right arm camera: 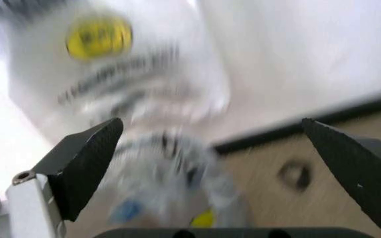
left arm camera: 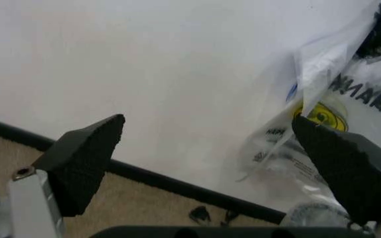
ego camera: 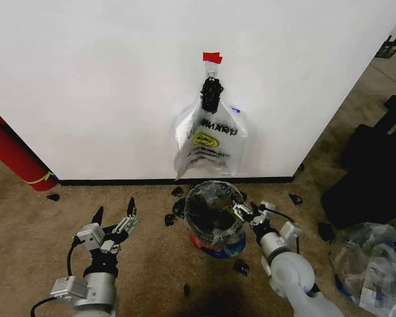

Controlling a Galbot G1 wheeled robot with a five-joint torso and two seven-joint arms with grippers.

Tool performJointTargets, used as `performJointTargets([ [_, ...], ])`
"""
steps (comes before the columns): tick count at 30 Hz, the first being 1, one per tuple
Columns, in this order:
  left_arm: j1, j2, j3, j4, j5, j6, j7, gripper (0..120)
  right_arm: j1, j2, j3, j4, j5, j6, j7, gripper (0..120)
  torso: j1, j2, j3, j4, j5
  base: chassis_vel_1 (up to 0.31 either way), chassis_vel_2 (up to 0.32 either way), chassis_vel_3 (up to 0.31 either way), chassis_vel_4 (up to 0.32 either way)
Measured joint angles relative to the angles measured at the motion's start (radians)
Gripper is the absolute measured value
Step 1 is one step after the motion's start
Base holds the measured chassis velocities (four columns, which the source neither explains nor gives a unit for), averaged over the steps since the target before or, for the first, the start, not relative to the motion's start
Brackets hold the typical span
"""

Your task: Pick up the garbage bag from the wall and place it over the trash bin.

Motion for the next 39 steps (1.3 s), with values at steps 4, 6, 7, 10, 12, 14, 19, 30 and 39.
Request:
performJointTargets([
  [4, -0.007, 0.001, 0.020, 0.015, 0.045, -0.033, 0.003, 100, -0.124, 0.044, 0.050, 0.082, -0.197, 0.166, -0.011, 100, 0.000, 0.000, 0.000, -0.0003, 0.0000, 0.000, 0.000, 0.000, 0.000],
  [6, -0.014, 0.003, 0.035, 0.025, 0.067, -0.051, -0.002, 100, -0.185, 0.076, 0.085, 0.111, -0.338, 0.247, 0.000, 100, 0.000, 0.000, 0.000, -0.0002, -0.0002, 0.000, 0.000, 0.000, 0.000],
  [7, -0.016, 0.003, 0.041, 0.030, 0.079, -0.056, -0.003, 100, -0.213, 0.094, 0.100, 0.123, -0.402, 0.279, 0.011, 100, 0.000, 0.000, 0.000, -0.0004, 0.0000, 0.000, 0.000, 0.000, 0.000],
  [10, -0.021, 0.003, 0.057, 0.043, 0.122, -0.069, -0.003, 100, -0.286, 0.134, 0.124, 0.159, -0.517, 0.334, 0.061, 100, 0.000, 0.000, 0.000, -0.0002, 0.0001, 0.000, 0.000, 0.000, 0.000],
  [12, -0.022, 0.004, 0.070, 0.050, 0.163, -0.081, 0.000, 100, -0.355, 0.154, 0.141, 0.201, -0.561, 0.357, 0.080, 100, 0.000, 0.000, 0.000, -0.0003, -0.0001, 0.000, 0.000, 0.000, 0.000],
  [14, -0.023, 0.004, 0.073, 0.051, 0.176, -0.085, 0.000, 100, -0.379, 0.159, 0.146, 0.220, -0.566, 0.359, 0.084, 100, 0.000, 0.000, 0.000, -0.0001, 0.0000, 0.000, 0.000, 0.000, 0.000],
  [19, -0.031, 0.010, 0.073, 0.046, 0.209, -0.085, 0.000, 100, -0.491, 0.191, 0.188, 0.318, -0.566, 0.367, 0.057, 100, 0.000, 0.000, 0.000, -0.0002, -0.0003, 0.000, 0.000, 0.000, 0.000],
  [30, -0.050, 0.047, 0.038, 0.038, 0.230, -0.077, 0.001, 100, -0.558, 0.211, 0.203, 0.431, -0.555, 0.357, -0.003, 100, 0.000, 0.000, 0.000, -0.0001, -0.0001, 0.000, 0.000, 0.000, 0.000],
  [39, -0.050, 0.050, 0.041, 0.038, 0.231, -0.071, 0.001, 100, -0.555, 0.246, 0.200, 0.429, -0.581, 0.375, -0.017, 100, 0.000, 0.000, 0.000, -0.0001, 0.0000, 0.000, 0.000, 0.000, 0.000],
])
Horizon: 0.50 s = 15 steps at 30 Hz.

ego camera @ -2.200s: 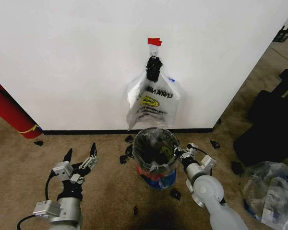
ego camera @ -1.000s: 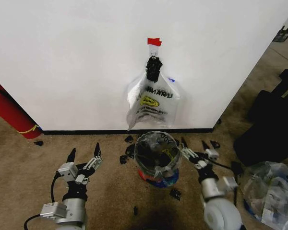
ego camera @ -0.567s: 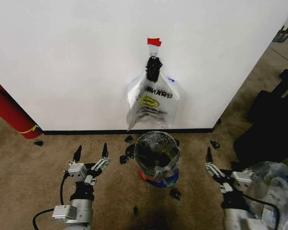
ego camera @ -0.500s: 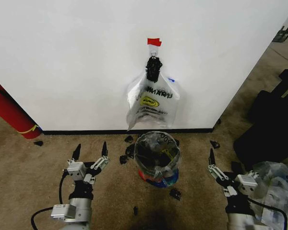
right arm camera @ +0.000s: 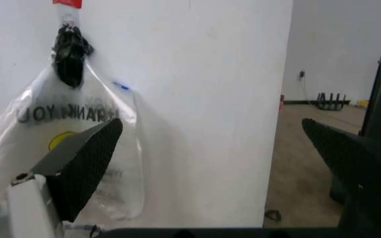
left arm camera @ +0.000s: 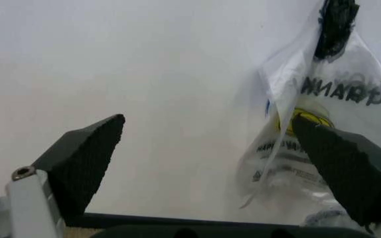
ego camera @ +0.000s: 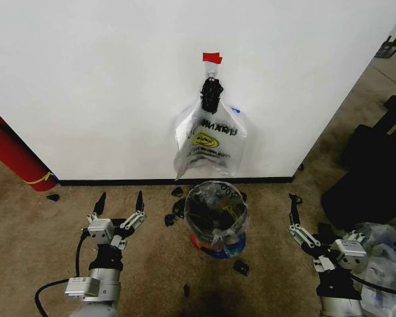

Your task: Pick up the garbage bag from the wall and place it over the trash bin.

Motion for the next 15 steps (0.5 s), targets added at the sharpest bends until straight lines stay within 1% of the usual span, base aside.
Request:
performJointTargets([
  [5, -0.004, 0.002, 0.009, 0.007, 0.001, 0.011, 0.000, 100, -0.007, 0.025, -0.003, -0.002, -0.007, 0.016, 0.005, 100, 0.000, 0.000, 0.000, -0.0001, 0.0000, 0.000, 0.000, 0.000, 0.000],
  [15, -0.010, 0.003, 0.017, -0.017, -0.007, 0.044, 0.000, 100, -0.006, 0.030, -0.026, -0.021, -0.018, 0.024, 0.014, 100, 0.000, 0.000, 0.000, 0.0000, 0.0001, 0.000, 0.000, 0.000, 0.000],
])
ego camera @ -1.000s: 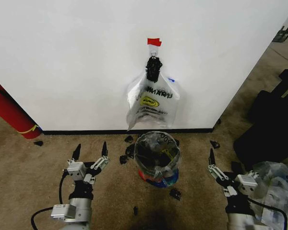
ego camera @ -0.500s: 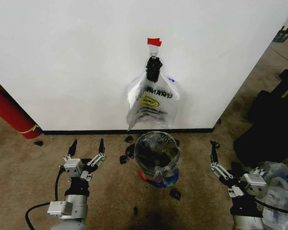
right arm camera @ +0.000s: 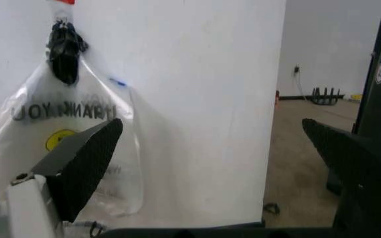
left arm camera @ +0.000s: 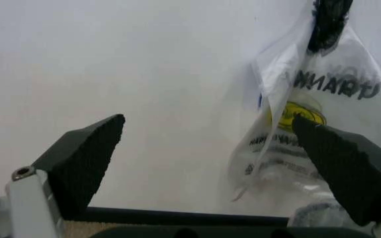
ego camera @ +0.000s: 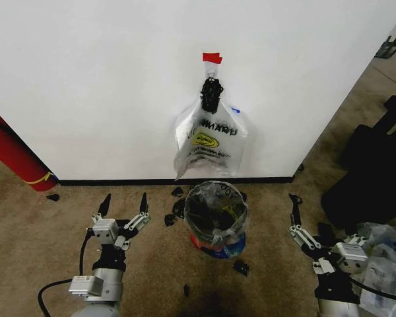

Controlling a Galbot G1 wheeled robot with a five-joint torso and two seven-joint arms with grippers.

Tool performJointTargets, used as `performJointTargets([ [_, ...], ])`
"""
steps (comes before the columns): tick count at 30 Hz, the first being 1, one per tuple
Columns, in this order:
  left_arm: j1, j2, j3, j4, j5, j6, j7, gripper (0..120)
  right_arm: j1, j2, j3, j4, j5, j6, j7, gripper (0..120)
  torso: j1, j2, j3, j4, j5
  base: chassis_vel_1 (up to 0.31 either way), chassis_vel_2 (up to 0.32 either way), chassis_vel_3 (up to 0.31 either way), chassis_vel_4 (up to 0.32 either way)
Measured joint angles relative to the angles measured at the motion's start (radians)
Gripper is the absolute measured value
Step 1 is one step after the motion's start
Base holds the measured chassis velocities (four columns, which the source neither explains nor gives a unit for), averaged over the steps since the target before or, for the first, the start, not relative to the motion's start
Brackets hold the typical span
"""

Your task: Pick up the garbage bag from the wall and place it over the trash bin.

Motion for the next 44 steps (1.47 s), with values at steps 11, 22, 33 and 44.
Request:
performJointTargets([
  [11, 0.001, 0.010, 0.012, 0.000, -0.010, -0.009, -0.001, 100, -0.004, 0.025, -0.026, 0.013, -0.033, 0.014, -0.004, 100, 0.000, 0.000, 0.000, 0.0000, -0.0001, 0.000, 0.000, 0.000, 0.000],
  [22, 0.014, 0.002, 0.019, 0.003, -0.001, -0.025, 0.005, 100, -0.008, 0.025, -0.023, 0.016, -0.037, 0.027, -0.011, 100, 0.000, 0.000, 0.000, 0.0000, 0.0000, 0.000, 0.000, 0.000, 0.000],
  [33, 0.032, -0.034, 0.027, 0.013, 0.053, -0.047, 0.006, 100, 0.003, 0.037, -0.030, 0.009, -0.051, 0.044, -0.025, 100, 0.000, 0.000, 0.000, 0.0000, 0.0000, 0.000, 0.000, 0.000, 0.000],
  [44, 0.036, -0.043, 0.035, 0.012, 0.068, -0.092, 0.020, 100, 0.004, 0.008, -0.031, -0.006, -0.057, 0.070, -0.031, 100, 0.000, 0.000, 0.000, 0.0000, 0.0000, 0.000, 0.000, 0.000, 0.000],
])
